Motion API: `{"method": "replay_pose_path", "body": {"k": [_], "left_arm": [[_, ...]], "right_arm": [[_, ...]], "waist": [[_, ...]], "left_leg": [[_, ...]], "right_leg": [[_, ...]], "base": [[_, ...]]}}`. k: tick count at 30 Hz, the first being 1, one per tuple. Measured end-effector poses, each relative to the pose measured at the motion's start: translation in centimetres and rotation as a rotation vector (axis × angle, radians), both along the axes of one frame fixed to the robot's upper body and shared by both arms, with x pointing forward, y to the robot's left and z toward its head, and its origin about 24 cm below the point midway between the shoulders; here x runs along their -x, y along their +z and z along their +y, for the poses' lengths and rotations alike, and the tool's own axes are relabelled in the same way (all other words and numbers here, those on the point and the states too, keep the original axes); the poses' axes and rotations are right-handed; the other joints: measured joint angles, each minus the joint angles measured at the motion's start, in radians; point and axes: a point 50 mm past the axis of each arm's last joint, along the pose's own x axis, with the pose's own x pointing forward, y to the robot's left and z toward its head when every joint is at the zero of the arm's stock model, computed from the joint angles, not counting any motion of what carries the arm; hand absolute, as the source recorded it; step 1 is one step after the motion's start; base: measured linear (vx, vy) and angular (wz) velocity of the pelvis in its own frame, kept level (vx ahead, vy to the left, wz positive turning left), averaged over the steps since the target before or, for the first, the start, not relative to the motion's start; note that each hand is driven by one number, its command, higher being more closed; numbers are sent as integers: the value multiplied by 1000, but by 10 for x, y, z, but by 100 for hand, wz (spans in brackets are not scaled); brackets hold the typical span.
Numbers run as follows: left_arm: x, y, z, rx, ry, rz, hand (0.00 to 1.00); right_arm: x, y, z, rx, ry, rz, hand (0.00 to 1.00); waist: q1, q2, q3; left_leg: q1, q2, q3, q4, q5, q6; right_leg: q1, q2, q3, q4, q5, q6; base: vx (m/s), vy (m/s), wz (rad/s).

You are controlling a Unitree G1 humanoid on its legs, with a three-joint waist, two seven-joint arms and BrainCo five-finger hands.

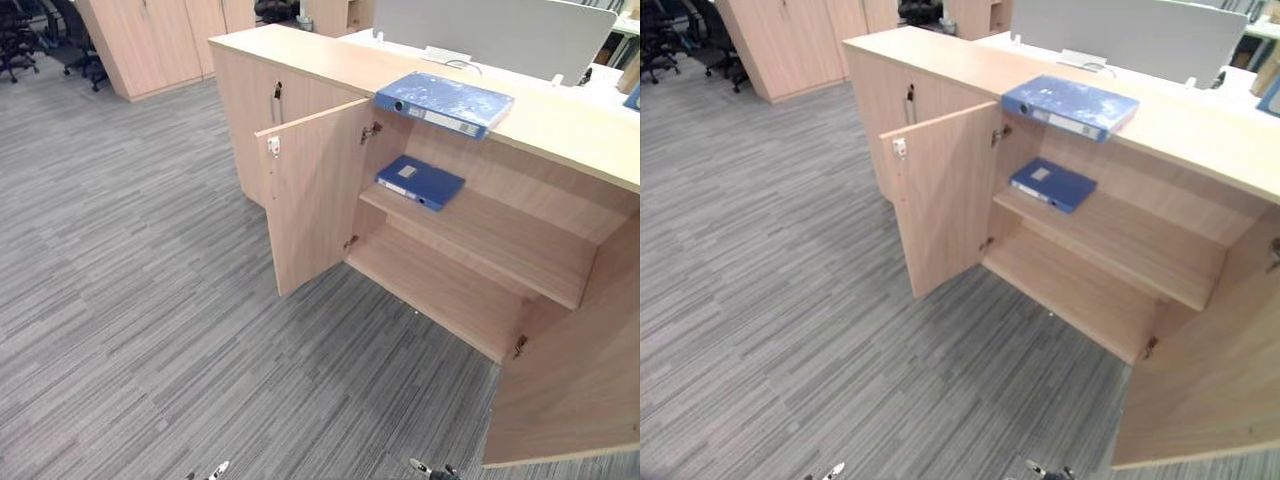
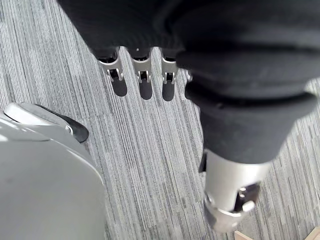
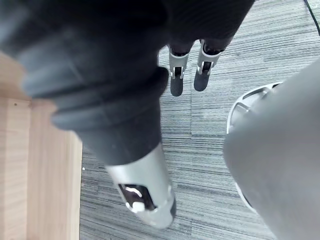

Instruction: Walk over to the cabinet, pick up the folder, carry it to the office cabinet, place the folder inside the office cabinet, then close the office cabinet door

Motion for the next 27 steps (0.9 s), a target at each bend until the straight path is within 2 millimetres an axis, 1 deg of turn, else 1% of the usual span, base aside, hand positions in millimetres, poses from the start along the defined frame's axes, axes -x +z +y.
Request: {"method": "replay_pose_path", "body": {"k": [1, 2, 3, 4, 5, 6, 7, 8, 9, 10, 11, 12, 13, 14, 15, 16, 17, 18, 19, 20, 21, 22, 23, 24, 25, 26, 27], "left_arm": [[-2, 1, 1, -2, 20, -15, 0], [-3, 2, 1, -3, 29, -22, 0], [-3, 2, -1, -1, 34, -28, 0], [-4, 2, 0, -2, 37, -30, 0], [-4, 3, 1, -3, 34, -33, 0], [-6, 3, 2, -7, 35, -38, 0], [-7, 4, 3, -7, 36, -45, 0], [-10, 5, 3, -10, 28, -56, 0], [-12, 5, 2, -10, 16, -61, 0], [-11, 5, 0, -7, 7, -57, 0], [-6, 3, -2, -1, 1, -39, 0], [-7, 4, 3, -11, 2, -37, 0], [-12, 4, 3, -15, -12, -48, 0], [-17, 5, 4, -20, -23, -60, 0], [-17, 6, 6, -24, -24, -59, 0], [-16, 5, 4, -20, -29, -51, 0], [-16, 4, 4, -17, -30, -48, 0], [-14, 3, 2, -12, -31, -38, 0], [-13, 2, 2, -8, -30, -31, 0], [-12, 2, 3, -7, -30, -25, 0], [-9, 1, 3, -5, -37, -10, 0], [-7, 0, 3, -1, -39, 2, 0], [-5, -1, 2, 1, -39, 8, 0], [-5, -1, 1, 6, -44, 12, 0], [-4, -2, 0, 8, -44, 13, 0], [-2, -3, -3, 16, -43, 19, 0], [-2, -3, -3, 18, -43, 21, 0]], "right_arm": [[-3, 1, 0, 3, 0, -11, 0], [-4, 1, 0, 3, -1, -17, 0], [-10, 3, -2, 6, 0, -32, 0], [-12, 3, 0, -1, -9, -41, 0], [-14, 3, 1, -5, -6, -47, 0], [-22, 5, 1, 2, -1, -60, 0], [-27, 6, 1, 5, 8, -72, 0], [-37, 9, 1, 8, 25, -94, 0], [-47, 11, 3, 7, 38, -116, 0], [-50, 12, 3, 8, 42, -122, 0], [-55, 13, 6, 6, 68, -129, 0], [-55, 12, 14, -10, 99, -126, 0], [-61, 13, 20, -18, 133, -140, 0], [-67, 15, 22, -21, 139, -155, 0], [-71, 16, 22, -20, 139, -162, 0], [-74, 17, 19, -12, 138, -172, 0], [-75, 18, 20, -13, 140, -176, 0], [-77, 18, 23, -22, 139, -180, 0], [-75, 17, 24, -32, 136, -172, 0], [-72, 15, 24, -34, 132, -163, 0], [-65, 13, 23, -36, 121, -142, 0], [-53, 9, 20, -35, 101, -113, 0], [-46, 7, 17, -31, 97, -93, 0], [-34, 4, 13, -25, 92, -61, 0], [-28, 3, 10, -19, 91, -44, 0], [-17, 0, 4, -14, 69, -5, 0], [-12, 0, 2, -13, 58, 5, 0]], "waist": [[2, 1, 2], [7, 5, 4], [12, 19, 9], [21, 16, 15], [37, 12, 14], [47, 10, 16], [50, 3, 18], [57, 1, 31], [60, 1, 45], [61, 6, 46], [68, 15, 53], [75, -2, 55], [79, -2, 52], [80, -7, 51], [81, -15, 47], [81, -19, 36], [82, -15, 31], [83, -10, 17], [86, -11, 14], [86, -12, 11], [80, -12, 0], [77, -14, -15], [77, -11, -22], [76, -7, -32], [75, -4, -34], [77, -1, -37], [77, 1, -37]], "left_leg": [[-79, 27, -3, 207, -21, -20], [-117, 41, -5, 315, -16, -22], [-177, 75, -5, 511, 37, -37], [-224, 93, 1, 643, 99, -28], [-254, 101, 14, 725, 92, -10], [-298, 97, 40, 758, 42, 28], [-325, 89, 48, 753, 21, 45], [-375, 65, 53, 699, -21, 67], [-407, 54, 52, 580, -31, 71], [-406, 50, 40, 468, -12, 67], [-365, 42, 34, 307, 90, 33], [-340, 21, 59, 289, 83, 38], [-322, 12, 65, 255, 87, 43], [-311, -11, 43, 244, 91, 47], [-305, -36, 39, 243, 90, 47], [-295, -59, 42, 250, 87, 53], [-290, -64, 43, 247, 87, 54], [-286, -65, 44, 236, 90, 59], [-260, -67, 45, 199, 92, 63], [-242, -69, 49, 173, 94, 66], [-207, -84, 55, 110, 105, 77], [-177, -103, 60, 51, 125, 80], [-163, -111, 62, 22, 138, 82], [-142, -128, 70, -28, 157, 85], [-130, -138, 72, -52, 165, 86], [-102, -161, 72, -114, 183, 91], [-87, -170, 72, -140, 191, 94]], "right_leg": [[24, 19, 4, -17, 0, 0], [39, 27, 10, -22, 0, 0], [77, 51, 30, -34, 0, -1], [110, 56, 58, -51, -1, -2], [137, 53, 94, -65, -2, -3], [157, 37, 137, -81, -2, -3], [165, 23, 155, -86, 0, 0], [173, -17, 187, -85, 3, 5], [180, -57, 213, -70, 2, 14], [184, -76, 226, -58, 0, 30], [195, -105, 261, -40, -12, 79], [197, -121, 289, -48, -14, 86], [185, -99, 293, -70, -11, 80], [168, -75, 303, -89, 12, 52], [156, -70, 312, -106, 41, 50], [169, -87, 327, -126, 56, 59], [172, -89, 343, -142, 72, 55], [168, -89, 358, -174, 106, 56], [167, -89, 387, -200, 139, 65], [166, -91, 399, -209, 155, 70], [166, -100, 406, -228, 181, 79], [162, -117, 411, -241, 198, 88], [158, -126, 416, -244, 202, 88], [146, -144, 432, -244, 210, 95], [139, -152, 435, -241, 213, 101], [105, -169, 448, -211, 215, 103], [87, -177, 455, -187, 215, 103]], "base": [[232, 25, -17], [247, 46, -47], [256, 86, -68], [289, 114, -89], [372, 230, -100], [266, 181, -91], [291, 270, -91], [257, 359, -82], [317, 441, -80], [341, 501, -79], [304, 408, -58], [294, 367, -45], [226, 274, -17], [145, 196, -7], [159, 205, -10], [135, 157, -15], [153, 171, -36], [142, 179, -63], [127, 159, -71], [90, 115, -73], [50, 94, -58], [34, 84, -50], [16, 71, -42], [0, 49, -32], [-20, 77, -51], [-27, 75, -47], [-36, 98, -53]]}}
